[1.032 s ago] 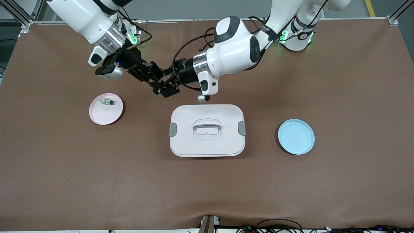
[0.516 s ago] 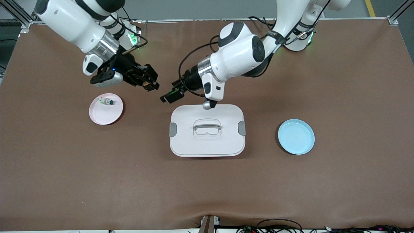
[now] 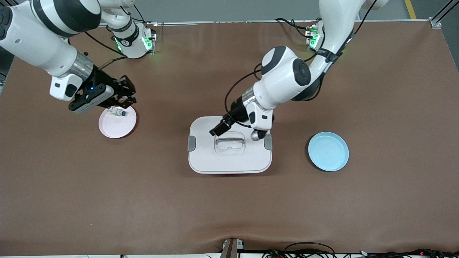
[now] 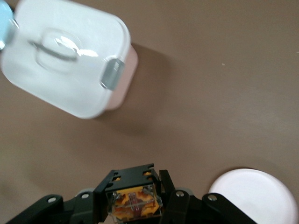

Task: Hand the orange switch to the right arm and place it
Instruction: 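Open the left gripper and draw it back while the right gripper lowers, then lower the switch onto the white plate and open the right gripper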

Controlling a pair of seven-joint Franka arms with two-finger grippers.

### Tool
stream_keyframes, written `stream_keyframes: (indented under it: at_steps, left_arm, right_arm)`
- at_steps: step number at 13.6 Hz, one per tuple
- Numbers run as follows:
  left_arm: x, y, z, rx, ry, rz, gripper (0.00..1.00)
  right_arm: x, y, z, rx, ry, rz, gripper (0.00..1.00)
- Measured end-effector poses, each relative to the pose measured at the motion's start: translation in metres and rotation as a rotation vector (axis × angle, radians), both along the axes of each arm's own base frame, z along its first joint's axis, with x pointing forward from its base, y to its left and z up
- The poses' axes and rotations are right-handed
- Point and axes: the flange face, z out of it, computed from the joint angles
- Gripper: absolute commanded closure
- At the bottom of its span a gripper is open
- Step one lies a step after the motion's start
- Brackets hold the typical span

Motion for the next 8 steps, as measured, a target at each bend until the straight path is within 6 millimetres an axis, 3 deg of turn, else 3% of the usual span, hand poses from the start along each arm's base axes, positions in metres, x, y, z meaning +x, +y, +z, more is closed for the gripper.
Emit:
stream_keyframes:
  at_steps: [4,6,8]
  left_arm:
    - [0.004,0.056,-0.007,0.270,0.001,-0.159,0.00]
    - [0.009,0.086,-0.002,0.356,0.022,-0.210,0.00]
    - [0.020,0.123,0.007,0.389,0.012,-0.281,0.00]
  right_arm:
    - [0.006,-0.059,-0.031,-0.133,-0.031,0.361,1.00]
    - [0.014,-0.093,-0.046,-0.181,-0.065,0.563,1.00]
    - [0.018,-0.115,-0.058,-0.192,-0.070,0.653,1.00]
